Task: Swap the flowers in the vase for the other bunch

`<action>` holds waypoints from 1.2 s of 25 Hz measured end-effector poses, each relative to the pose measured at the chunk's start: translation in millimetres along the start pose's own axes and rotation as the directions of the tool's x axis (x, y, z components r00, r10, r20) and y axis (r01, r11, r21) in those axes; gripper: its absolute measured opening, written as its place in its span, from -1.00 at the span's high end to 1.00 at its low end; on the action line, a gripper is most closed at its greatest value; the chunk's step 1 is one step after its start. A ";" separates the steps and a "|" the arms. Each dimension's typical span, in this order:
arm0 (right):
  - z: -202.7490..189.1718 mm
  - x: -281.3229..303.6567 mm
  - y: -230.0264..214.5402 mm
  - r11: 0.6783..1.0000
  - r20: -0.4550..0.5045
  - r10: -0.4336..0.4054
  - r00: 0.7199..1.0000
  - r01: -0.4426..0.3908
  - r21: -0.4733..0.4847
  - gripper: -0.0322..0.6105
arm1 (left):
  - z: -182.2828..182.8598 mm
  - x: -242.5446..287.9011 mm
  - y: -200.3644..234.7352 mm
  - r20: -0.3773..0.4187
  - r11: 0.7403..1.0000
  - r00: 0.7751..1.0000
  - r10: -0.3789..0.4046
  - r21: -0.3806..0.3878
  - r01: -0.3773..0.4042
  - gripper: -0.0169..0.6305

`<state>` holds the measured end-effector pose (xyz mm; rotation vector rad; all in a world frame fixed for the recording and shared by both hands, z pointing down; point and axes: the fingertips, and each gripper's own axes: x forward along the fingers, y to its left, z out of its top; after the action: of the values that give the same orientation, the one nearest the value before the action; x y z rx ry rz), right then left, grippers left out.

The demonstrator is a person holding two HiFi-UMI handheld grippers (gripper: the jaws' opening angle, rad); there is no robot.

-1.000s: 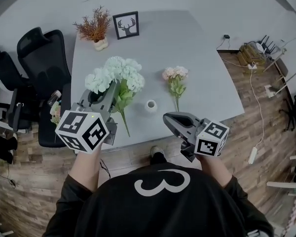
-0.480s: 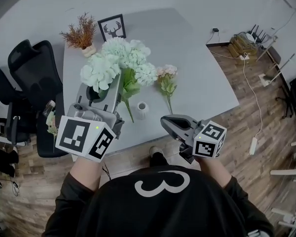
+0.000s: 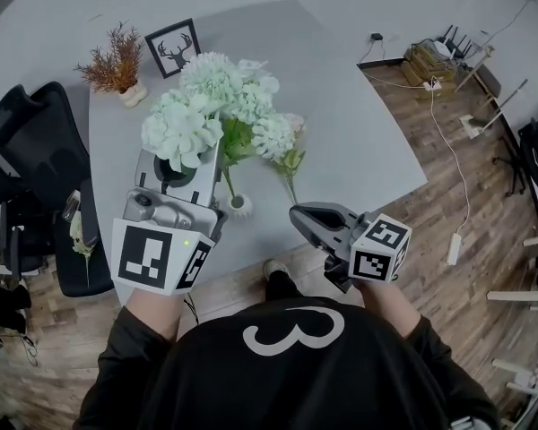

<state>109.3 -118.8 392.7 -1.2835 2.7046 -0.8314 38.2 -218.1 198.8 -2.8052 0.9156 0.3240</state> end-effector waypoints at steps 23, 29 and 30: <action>-5.0 15.8 -23.9 1.000 -0.055 0.009 0.998 -0.010 -0.014 0.87 | -127.9 -35.4 1.7 -0.133 0.989 0.984 0.120 -0.070 -0.130 0.80; -8.8 22.5 -18.6 1.000 -0.059 0.019 0.998 -0.019 0.003 0.87 | -154.5 -40.4 1.1 -0.190 0.987 0.976 0.110 -0.097 -0.131 0.79; -9.2 22.6 -18.3 1.000 -0.057 0.018 0.998 -0.018 0.005 0.87 | -158.1 -40.6 0.8 -0.201 0.987 0.974 0.104 -0.102 -0.126 0.78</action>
<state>105.1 -140.6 413.7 -1.2516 2.7518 -0.8853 29.6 -232.3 361.2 -2.9351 1.1397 0.1210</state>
